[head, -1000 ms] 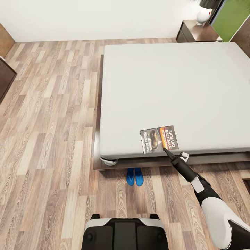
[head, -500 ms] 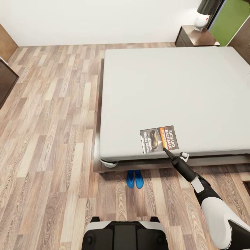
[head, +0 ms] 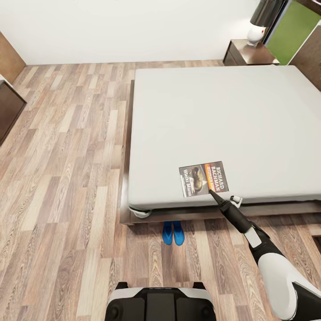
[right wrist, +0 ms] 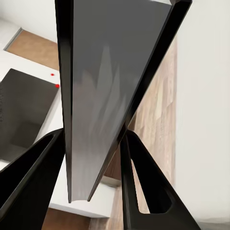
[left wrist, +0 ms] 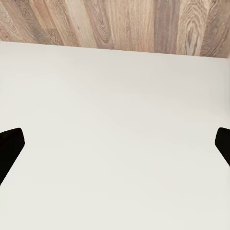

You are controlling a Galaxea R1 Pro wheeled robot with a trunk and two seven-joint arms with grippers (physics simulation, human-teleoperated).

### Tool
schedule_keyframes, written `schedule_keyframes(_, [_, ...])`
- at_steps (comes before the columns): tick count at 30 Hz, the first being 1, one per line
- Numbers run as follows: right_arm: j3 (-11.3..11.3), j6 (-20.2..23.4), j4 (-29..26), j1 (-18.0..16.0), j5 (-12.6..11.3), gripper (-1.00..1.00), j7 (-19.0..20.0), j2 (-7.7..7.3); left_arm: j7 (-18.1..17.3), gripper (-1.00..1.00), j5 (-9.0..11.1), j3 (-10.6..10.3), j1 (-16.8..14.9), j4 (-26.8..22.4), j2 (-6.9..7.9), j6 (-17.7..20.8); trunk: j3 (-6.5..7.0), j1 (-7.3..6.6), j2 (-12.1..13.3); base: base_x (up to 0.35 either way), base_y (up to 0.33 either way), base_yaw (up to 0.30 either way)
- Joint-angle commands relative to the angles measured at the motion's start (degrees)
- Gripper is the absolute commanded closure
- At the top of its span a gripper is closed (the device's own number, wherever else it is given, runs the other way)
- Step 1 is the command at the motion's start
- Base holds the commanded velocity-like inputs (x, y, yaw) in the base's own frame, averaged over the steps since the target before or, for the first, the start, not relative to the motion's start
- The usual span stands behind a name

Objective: In the bedroom, move the book from the bed onto either nightstand, and place the two sandals side by side next to the bed.

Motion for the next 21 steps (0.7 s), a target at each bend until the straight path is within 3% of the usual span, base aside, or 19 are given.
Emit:
schedule_keyframes(1, [-0.09,0.60,0.04,-0.04,-0.06,1.00,0.21,0.06,0.14,-1.00,0.36,-0.49,-0.01,0.07,-0.01,-0.27,0.04,0.04,-0.08,0.000,0.000,0.000])
schedule_keyframes(21, [0.49,0.43,0.04,-0.04,-0.06,1.00,0.22,0.35,0.15,-1.00,0.36,-0.49,0.00,0.07,-0.02,-0.24,1.89,0.04,-0.08,0.000,0.000,0.000])
